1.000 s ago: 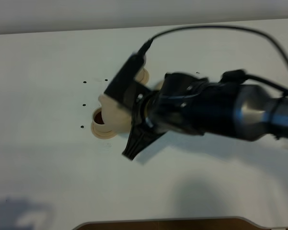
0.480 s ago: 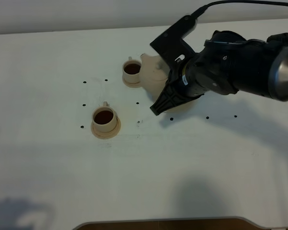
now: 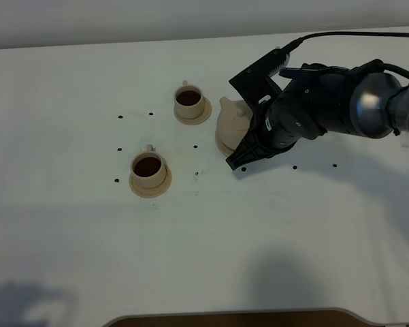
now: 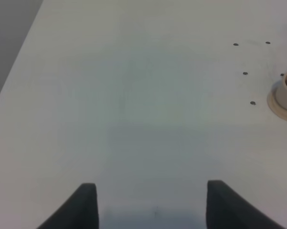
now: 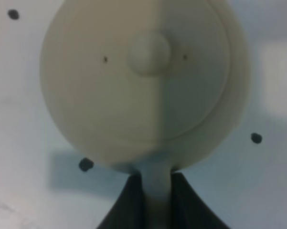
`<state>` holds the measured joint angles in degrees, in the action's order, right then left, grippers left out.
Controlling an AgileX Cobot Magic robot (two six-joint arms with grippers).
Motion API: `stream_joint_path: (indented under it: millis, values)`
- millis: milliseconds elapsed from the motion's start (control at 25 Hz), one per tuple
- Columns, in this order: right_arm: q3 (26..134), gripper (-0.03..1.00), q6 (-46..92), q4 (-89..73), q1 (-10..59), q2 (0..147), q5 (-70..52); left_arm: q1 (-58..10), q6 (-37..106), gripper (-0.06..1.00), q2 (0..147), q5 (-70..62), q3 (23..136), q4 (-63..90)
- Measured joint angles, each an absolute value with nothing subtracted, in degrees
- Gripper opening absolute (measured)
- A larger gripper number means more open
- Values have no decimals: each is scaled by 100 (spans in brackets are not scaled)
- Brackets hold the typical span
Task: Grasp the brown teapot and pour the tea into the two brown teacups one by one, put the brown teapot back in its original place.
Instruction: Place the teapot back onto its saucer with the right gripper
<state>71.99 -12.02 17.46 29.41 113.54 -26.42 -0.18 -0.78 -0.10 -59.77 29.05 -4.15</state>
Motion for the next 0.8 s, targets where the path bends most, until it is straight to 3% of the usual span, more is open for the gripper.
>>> stream_joint_path:
  millis: [800]
  values:
    - [7199,11,-1207,1734,2877,11550,-2569,-18,-70,53,-10,-5977,2905,-415]
